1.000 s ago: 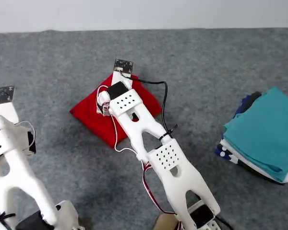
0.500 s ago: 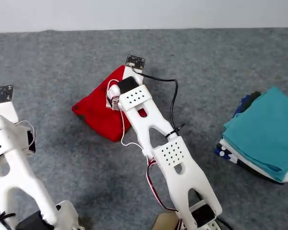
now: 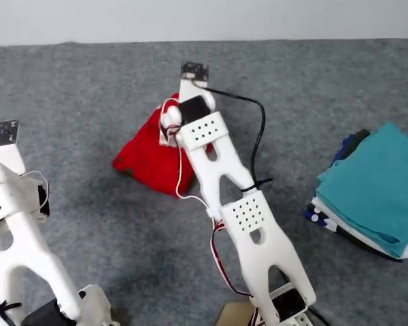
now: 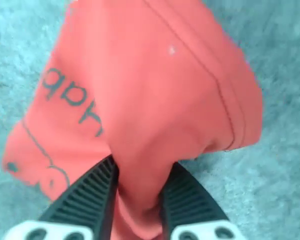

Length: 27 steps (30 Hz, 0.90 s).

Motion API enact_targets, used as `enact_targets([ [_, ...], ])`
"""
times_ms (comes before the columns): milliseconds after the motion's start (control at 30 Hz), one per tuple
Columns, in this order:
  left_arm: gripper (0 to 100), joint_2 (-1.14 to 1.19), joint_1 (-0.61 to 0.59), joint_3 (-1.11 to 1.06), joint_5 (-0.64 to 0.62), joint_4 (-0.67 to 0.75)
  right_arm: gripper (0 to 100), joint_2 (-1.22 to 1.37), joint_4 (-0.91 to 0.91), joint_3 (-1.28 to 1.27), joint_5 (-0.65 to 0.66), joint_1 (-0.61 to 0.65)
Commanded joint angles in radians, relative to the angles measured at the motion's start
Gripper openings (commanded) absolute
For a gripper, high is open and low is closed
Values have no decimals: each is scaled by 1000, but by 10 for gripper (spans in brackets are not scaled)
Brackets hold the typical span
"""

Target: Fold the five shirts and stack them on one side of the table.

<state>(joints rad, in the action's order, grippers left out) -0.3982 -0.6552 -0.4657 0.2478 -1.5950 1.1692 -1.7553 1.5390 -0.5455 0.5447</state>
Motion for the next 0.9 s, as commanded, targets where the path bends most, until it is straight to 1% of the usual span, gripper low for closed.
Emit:
enact_targets([
  [0, 5, -35, -2, 8, -6, 5, 8, -168, -44, 58, 46, -31],
  [100, 5, -35, -2, 12, -6, -12, 7, -259, -44, 41, 89, -56],
  [200, 5, -35, -2, 12, -6, -18, 7, -380, -44, -61, 126, -91],
  [367, 5, -35, -2, 18, -5, -48, 7, -653, -42, -388, 169, -159],
  [500, 5, -35, -2, 21, -3, -58, 7, -888, -41, -640, 229, -226],
  [667, 5, -35, -2, 22, 0, -60, 7, -1118, -41, -864, 333, -355],
  [867, 5, -35, -2, 22, 2, -60, 7, -1300, -41, -1056, 463, -549],
])
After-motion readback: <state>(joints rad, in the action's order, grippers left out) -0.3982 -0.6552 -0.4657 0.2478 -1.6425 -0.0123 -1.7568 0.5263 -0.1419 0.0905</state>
